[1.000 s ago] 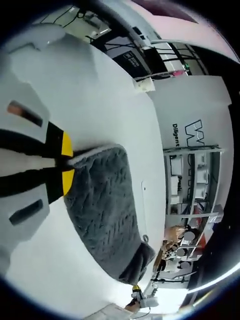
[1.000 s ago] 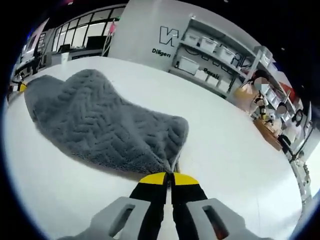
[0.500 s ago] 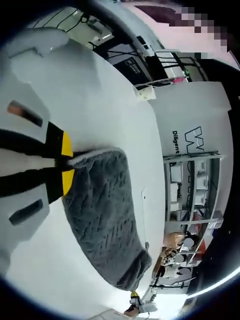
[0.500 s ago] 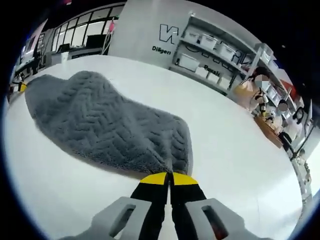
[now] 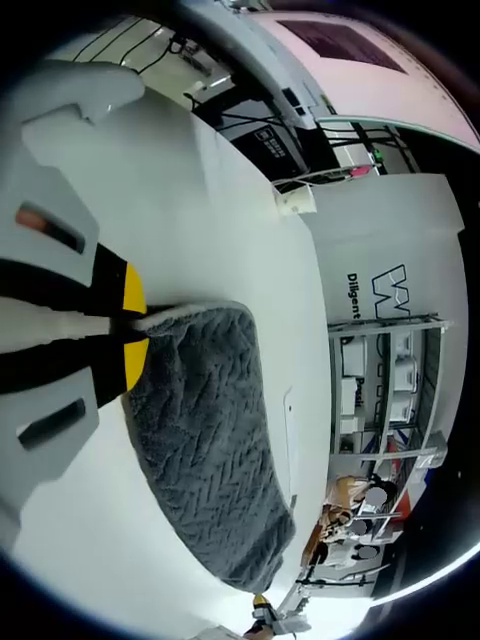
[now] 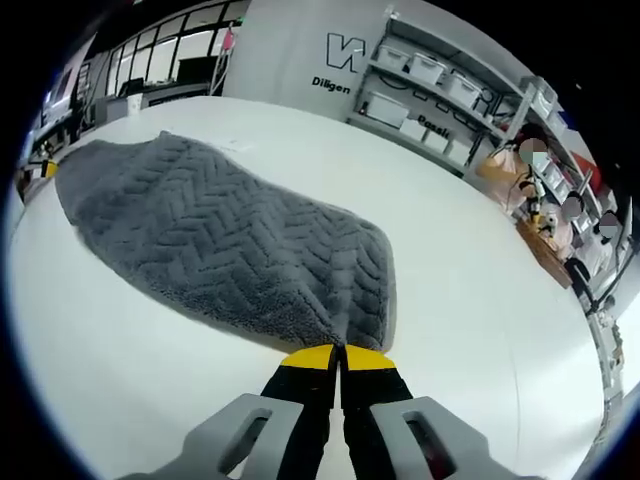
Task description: Open the folded towel by lifting each exposed corner and separating the folded layers until the towel lies flat within the target outline without major curled edges
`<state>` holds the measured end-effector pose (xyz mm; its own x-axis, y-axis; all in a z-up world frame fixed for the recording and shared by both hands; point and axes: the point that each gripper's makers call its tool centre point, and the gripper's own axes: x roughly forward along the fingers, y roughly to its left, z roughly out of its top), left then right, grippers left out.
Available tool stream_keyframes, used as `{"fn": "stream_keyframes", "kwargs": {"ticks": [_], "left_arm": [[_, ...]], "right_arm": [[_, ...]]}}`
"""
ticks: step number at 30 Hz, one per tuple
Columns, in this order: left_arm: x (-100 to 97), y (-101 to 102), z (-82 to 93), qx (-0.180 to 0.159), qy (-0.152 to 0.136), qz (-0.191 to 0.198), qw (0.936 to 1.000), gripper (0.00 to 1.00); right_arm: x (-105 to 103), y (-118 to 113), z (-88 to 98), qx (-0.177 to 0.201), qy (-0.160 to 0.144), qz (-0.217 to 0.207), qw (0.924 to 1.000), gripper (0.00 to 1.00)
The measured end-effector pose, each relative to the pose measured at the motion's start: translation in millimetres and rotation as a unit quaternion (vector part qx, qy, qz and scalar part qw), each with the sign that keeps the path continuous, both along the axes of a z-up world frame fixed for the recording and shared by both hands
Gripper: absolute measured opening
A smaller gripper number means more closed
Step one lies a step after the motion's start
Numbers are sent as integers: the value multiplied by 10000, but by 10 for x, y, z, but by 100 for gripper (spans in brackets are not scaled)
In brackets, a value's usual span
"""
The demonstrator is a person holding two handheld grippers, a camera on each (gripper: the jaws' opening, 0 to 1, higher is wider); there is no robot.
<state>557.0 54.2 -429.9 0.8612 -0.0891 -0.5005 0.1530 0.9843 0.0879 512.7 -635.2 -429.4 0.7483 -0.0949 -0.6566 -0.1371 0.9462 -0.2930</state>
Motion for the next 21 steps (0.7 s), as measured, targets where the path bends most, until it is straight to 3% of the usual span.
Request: {"fn": "stream_keyframes", "kwargs": {"ticks": [11,17,21], "left_arm": [[11,49,6,31,-31,120,9999,7],[8,55,10,20,-49,113,9999,9],[16,87,24,30,-79,154,9998,16]], "right_arm": [[-61,17,-32,46,153,66,9999,0],[-65,-7,-1,182,63,-12,9998,0],[-104,-92,7,212,61,-255,9994,19]]}}
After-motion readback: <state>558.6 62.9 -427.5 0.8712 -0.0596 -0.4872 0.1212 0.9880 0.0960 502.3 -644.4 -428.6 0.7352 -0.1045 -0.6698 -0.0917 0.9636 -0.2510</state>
